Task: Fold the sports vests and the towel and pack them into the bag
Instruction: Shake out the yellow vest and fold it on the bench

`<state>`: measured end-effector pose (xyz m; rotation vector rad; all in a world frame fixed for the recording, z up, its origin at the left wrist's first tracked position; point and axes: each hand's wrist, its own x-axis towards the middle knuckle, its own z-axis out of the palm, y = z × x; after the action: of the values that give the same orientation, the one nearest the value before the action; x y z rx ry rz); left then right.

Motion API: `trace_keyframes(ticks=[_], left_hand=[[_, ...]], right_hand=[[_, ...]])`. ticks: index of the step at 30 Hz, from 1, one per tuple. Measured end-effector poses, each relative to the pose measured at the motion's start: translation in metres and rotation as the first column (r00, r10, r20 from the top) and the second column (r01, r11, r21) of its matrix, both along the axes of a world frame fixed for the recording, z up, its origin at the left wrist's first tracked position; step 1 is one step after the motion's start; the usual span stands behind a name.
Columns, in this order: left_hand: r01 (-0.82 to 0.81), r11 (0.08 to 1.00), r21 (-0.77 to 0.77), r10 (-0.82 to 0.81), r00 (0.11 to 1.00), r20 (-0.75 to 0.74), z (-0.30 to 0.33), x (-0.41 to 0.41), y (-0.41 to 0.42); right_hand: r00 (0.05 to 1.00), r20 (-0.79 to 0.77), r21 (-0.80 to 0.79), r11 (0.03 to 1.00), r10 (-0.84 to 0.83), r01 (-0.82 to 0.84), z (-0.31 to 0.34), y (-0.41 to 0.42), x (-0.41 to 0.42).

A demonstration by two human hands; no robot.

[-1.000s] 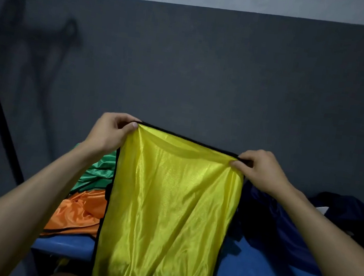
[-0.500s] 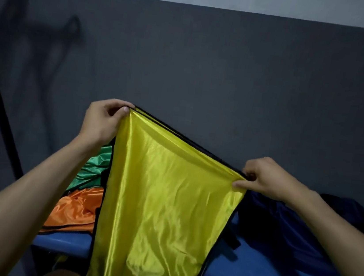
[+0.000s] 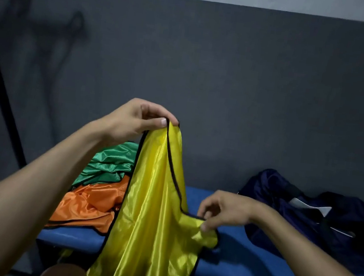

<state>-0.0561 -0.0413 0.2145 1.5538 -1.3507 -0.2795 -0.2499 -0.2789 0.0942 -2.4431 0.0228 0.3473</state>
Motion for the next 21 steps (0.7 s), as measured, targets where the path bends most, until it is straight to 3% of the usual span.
trace_keyframes(ticks=[1,3,6,8,13,18,21], left_hand=[[0.017,1.0,-0.004,-0.017,0.999,0.029,0.001,-0.002,0.0],[0.045,0.999,0.018,-0.046,0.997,0.061,0.003,-0.004,0.0],[0.101,0.991,0.093,-0.109,0.991,0.076,0.003,-0.005,0.001],[0.133,0.982,0.132,-0.146,0.985,0.089,0.005,-0.007,0.001],[0.142,0.973,0.184,-0.163,0.981,0.109,0.011,-0.011,0.001],[0.096,0.968,0.232,-0.125,0.986,0.113,0.019,-0.015,0.001],[-0.063,0.978,0.199,0.014,0.971,0.24,0.022,-0.019,-0.005]], right_hand=[[0.998,0.06,0.018,1.0,0.0,-0.001,0.004,0.008,0.002],[0.939,0.33,0.077,0.994,-0.097,0.075,0.015,0.023,0.009],[0.733,0.62,0.241,0.957,-0.28,0.161,0.032,0.036,0.022],[0.714,0.636,0.317,0.943,-0.293,0.105,0.046,0.042,0.029],[0.81,0.511,0.526,0.85,-0.288,-0.029,0.066,0.055,0.033],[0.853,0.396,0.717,0.694,-0.339,-0.057,0.072,0.055,0.029],[0.775,0.528,0.607,0.793,-0.348,-0.057,0.073,0.053,0.025]])
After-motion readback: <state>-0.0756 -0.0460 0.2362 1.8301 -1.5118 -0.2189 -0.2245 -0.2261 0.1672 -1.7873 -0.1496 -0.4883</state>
